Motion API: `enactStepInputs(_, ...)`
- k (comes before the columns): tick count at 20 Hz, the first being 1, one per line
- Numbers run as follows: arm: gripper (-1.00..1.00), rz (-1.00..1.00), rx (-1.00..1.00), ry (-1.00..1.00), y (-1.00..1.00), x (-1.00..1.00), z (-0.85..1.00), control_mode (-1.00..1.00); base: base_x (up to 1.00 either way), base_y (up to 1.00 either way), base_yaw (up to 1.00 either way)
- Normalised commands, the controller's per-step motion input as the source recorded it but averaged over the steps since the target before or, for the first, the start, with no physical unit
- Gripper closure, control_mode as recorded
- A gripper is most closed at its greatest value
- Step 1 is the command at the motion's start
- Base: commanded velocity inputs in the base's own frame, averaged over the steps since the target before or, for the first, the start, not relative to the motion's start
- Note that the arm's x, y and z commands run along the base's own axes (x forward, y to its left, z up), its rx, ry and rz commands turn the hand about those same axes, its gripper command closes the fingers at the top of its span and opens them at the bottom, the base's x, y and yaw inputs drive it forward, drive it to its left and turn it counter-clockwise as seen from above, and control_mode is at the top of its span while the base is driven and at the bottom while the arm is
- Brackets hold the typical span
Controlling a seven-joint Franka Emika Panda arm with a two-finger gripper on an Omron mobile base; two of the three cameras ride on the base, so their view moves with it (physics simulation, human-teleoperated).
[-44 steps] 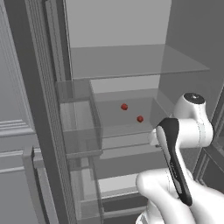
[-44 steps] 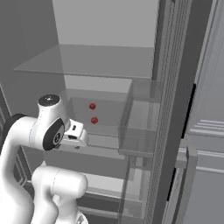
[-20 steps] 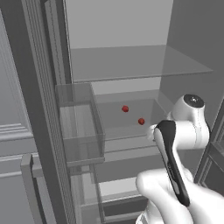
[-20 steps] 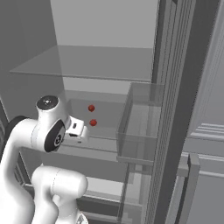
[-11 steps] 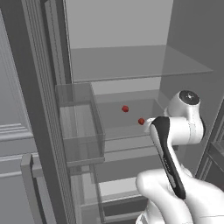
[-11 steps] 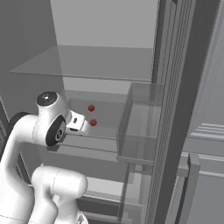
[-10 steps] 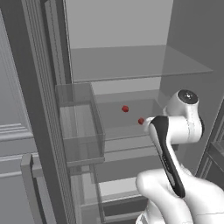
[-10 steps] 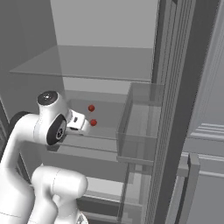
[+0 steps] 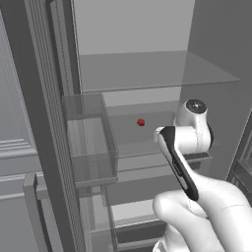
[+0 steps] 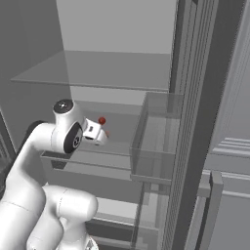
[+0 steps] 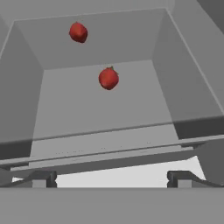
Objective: Take the strawberry from the fridge and place it on top of the pancake, located on the dining counter.
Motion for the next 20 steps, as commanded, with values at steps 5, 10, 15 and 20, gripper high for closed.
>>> enactStepInputs(5, -1.0, 0.0, 0.0, 0.0, 0.0, 0.47, -0.1, -1.0, 0.0, 0.0, 0.0)
enactStepInputs(10, -1.0, 0.0, 0.0, 0.0, -0.01, 0.33, -0.28, -1.0, 0.0, 0.0, 0.0)
enactStepInputs(15, -1.0, 0.0, 0.0, 0.0, -0.08, 0.46, -0.27, -1.0, 0.0, 0.0, 0.0)
enactStepInputs(20, -1.0, 0.0, 0.0, 0.0, 0.0, 0.52, -0.19, -1.0, 0.0, 0.0, 0.0)
